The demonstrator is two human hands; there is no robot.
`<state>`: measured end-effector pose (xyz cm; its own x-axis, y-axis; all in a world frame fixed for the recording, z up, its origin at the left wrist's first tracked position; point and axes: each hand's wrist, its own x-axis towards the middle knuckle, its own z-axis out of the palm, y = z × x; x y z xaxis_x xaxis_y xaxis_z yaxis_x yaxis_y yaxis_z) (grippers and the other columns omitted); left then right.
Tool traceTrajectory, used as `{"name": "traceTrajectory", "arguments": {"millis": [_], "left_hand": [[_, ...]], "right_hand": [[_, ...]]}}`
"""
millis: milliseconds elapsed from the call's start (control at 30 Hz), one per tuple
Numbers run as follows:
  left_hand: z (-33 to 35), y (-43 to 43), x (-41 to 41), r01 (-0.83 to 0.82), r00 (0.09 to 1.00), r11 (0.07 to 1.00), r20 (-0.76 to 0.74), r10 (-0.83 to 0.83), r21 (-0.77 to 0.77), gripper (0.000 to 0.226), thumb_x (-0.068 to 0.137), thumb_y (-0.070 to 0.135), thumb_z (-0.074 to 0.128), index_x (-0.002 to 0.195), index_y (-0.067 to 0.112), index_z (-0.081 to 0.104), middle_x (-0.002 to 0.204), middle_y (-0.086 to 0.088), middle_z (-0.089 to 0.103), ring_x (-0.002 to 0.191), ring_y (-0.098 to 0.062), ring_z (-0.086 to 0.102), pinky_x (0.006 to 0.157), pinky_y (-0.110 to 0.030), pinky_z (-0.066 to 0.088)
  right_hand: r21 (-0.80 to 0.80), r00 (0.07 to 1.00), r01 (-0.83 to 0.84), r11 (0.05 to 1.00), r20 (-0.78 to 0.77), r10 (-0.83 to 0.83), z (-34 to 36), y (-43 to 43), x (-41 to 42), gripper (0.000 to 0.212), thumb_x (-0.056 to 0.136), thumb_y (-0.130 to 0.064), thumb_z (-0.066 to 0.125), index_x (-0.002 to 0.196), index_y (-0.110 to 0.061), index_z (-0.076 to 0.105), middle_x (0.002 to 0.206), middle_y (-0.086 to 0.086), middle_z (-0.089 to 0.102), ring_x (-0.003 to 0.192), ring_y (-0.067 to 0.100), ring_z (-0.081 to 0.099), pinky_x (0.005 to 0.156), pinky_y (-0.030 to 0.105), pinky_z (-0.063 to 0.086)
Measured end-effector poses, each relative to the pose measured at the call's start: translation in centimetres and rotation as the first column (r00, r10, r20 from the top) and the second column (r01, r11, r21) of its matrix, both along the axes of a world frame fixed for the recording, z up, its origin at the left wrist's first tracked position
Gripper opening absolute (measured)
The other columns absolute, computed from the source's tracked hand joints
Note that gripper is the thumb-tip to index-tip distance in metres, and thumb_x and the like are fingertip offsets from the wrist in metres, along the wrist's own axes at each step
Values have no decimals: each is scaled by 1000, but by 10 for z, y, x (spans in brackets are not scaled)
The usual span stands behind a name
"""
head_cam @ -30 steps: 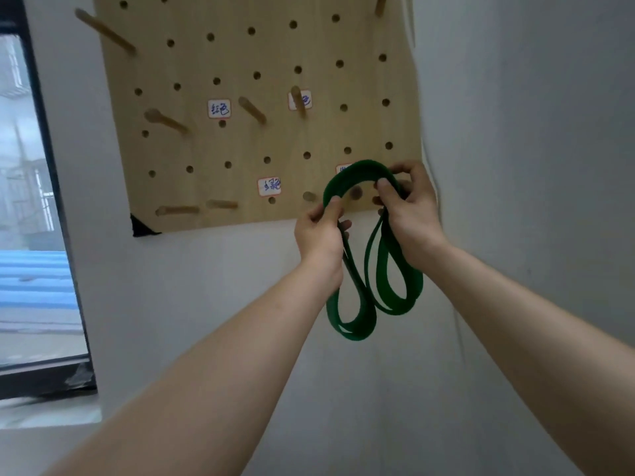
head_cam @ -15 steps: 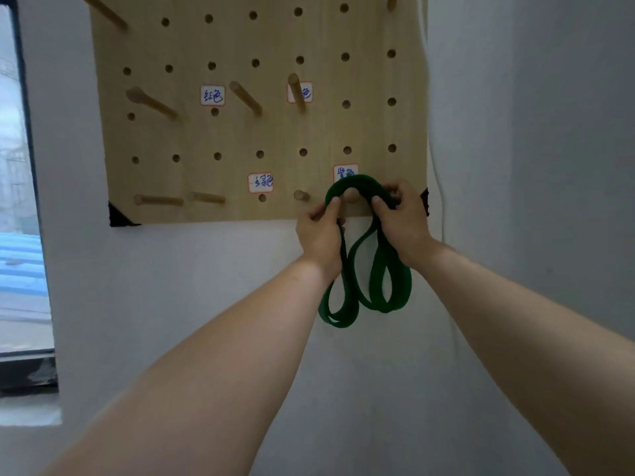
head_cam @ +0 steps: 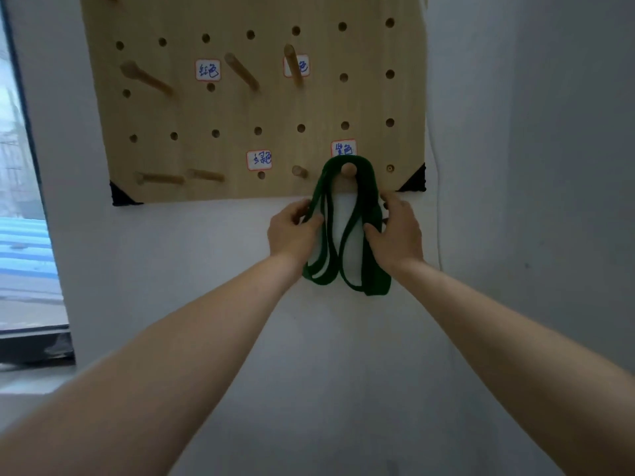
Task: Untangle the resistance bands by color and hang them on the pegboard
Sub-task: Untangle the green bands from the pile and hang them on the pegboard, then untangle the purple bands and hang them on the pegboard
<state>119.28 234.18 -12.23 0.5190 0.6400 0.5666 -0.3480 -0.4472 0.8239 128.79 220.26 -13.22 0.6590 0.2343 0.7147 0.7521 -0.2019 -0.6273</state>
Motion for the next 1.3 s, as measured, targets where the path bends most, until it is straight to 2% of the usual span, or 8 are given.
{"name": "traceTrajectory", "arguments": {"millis": [133, 267, 400, 533, 633, 933, 1200, 1300], "left_hand": [[-25, 14, -52, -120, 990, 993, -77, 119, -9, 38, 92, 19, 73, 129, 23, 68, 125, 6, 61, 118, -10, 53, 100, -29, 44], [-51, 17, -105, -36, 970, 999, -241, 30, -21, 16, 90, 17, 75, 103, 24, 75, 109, 4, 73, 109, -16, 67, 100, -34, 53], [-91, 19, -154, 79, 900, 993, -434, -32, 91, 10, 89, 13, 75, 96, 20, 78, 99, 2, 77, 91, -10, 68, 84, -29, 55], [-141, 21, -204, 223, 803, 943, -594, -35, 246, 11, 87, 12, 78, 89, 22, 79, 81, 10, 77, 74, 3, 67, 72, -13, 49], [-189, 27, -237, 307, 689, 900, -725, 14, 309, 8, 88, 20, 79, 93, 26, 79, 83, 12, 76, 77, 0, 69, 75, -16, 52], [-384, 37, -331, 300, 424, 952, -903, -70, 67, 11, 88, 22, 71, 96, 24, 78, 81, 8, 74, 74, -5, 66, 77, -28, 53], [-552, 42, -390, -71, 358, 969, -912, -198, -238, 10, 92, 22, 73, 101, 25, 73, 95, -2, 74, 82, -13, 70, 82, -29, 59], [-599, 34, -400, -171, 365, 943, -907, -210, -286, 28, 92, 25, 73, 119, 23, 68, 119, 3, 67, 110, -14, 65, 101, -40, 54]], "right_hand": [[-38, 991, 66, 997, 121, -61, -28, -11, -42, 54, 92, -14, 63, 143, -20, 45, 139, 4, 42, 127, 21, 42, 100, 28, 43], [-36, 987, 52, 998, 156, -46, -58, -8, -79, 40, 87, -18, 69, 126, -18, 59, 121, 3, 51, 109, 20, 52, 91, 34, 49], [-191, 992, -115, 975, 22, 122, -90, 2, -110, 10, 88, -23, 68, 99, -22, 67, 91, -6, 63, 82, 13, 59, 75, 31, 53], [-463, 907, -420, 781, -239, 346, -135, 10, -135, 5, 85, -25, 73, 81, -25, 69, 72, -6, 67, 68, 12, 64, 65, 34, 55], [-580, 838, -544, 607, -338, 428, -179, 14, -154, 4, 84, -19, 75, 82, -21, 72, 70, -6, 68, 64, 11, 63, 67, 32, 54], [-753, 769, -620, 218, -529, 359, -341, 44, -197, 8, 88, -17, 73, 94, -12, 73, 76, 0, 68, 66, 18, 66, 61, 24, 50], [-789, 767, -614, -27, -604, 215, -495, 69, -222, 24, 86, -28, 75, 105, -13, 74, 103, 7, 71, 97, 23, 67, 83, 31, 52], [-747, 730, -665, -19, -655, 194, -547, 72, -236, 34, 85, -30, 77, 114, -13, 71, 104, 4, 68, 98, 21, 64, 88, 32, 51]]}}
